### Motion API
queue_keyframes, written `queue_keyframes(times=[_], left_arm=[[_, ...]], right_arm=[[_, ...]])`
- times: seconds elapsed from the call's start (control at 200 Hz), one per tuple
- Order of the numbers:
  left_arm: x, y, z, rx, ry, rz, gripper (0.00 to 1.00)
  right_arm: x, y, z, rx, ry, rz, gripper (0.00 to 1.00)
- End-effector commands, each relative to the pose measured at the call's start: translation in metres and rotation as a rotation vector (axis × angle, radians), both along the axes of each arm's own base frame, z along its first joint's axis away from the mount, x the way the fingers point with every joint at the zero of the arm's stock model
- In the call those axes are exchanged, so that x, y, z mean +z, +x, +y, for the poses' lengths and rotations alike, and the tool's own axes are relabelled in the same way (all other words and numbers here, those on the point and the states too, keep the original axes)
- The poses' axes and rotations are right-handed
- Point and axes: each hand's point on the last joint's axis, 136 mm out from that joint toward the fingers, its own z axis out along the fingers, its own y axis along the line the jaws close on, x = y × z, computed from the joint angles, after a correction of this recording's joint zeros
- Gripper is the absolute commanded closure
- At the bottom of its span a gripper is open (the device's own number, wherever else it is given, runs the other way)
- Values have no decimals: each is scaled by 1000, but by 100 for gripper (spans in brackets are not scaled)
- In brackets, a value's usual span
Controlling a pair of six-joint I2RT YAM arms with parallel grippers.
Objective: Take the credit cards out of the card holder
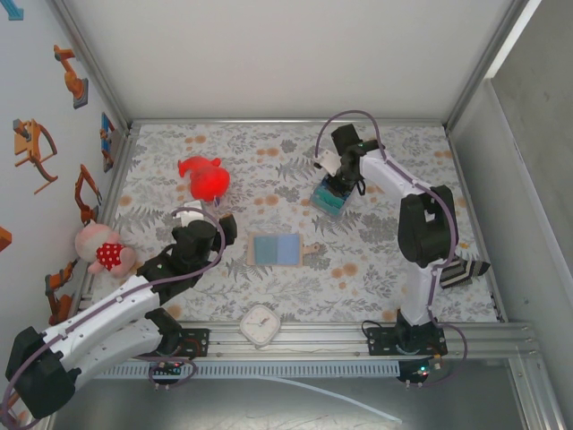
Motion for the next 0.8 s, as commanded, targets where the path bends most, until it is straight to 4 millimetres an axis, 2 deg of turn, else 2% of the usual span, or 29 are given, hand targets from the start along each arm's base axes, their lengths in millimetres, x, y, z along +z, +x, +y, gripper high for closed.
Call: queue_keyframes(times=[0.0, 0.22, 0.295, 0.436, 0.506, 0.631, 0.706, 0.791], left_arm=[[-1, -2, 6, 23, -9, -2, 3], [0, -1, 15, 77, -25, -11, 3], [-1, -2, 23, 136, -35, -7, 3], [-5, -5, 43, 256, -41, 3, 3], [-6, -7, 50, 291, -50, 2, 3], [-8, -8, 59, 332, -60, 0, 3], [-8, -9, 65, 354, -52, -2, 3], [-8, -12, 74, 388, -43, -3, 3]], right_arm=[[33, 4, -6, -71, 32, -75, 77], [70, 0, -19, -389, 138, -157, 66], [76, -13, -13, -476, 233, -134, 65], [68, -45, 0, -577, 297, -101, 64], [63, -61, 10, -590, 286, -95, 63], [46, -91, 43, -577, 285, -55, 61], [33, -107, 67, -560, 300, -24, 55], [21, -123, 97, -526, 329, 10, 54]])
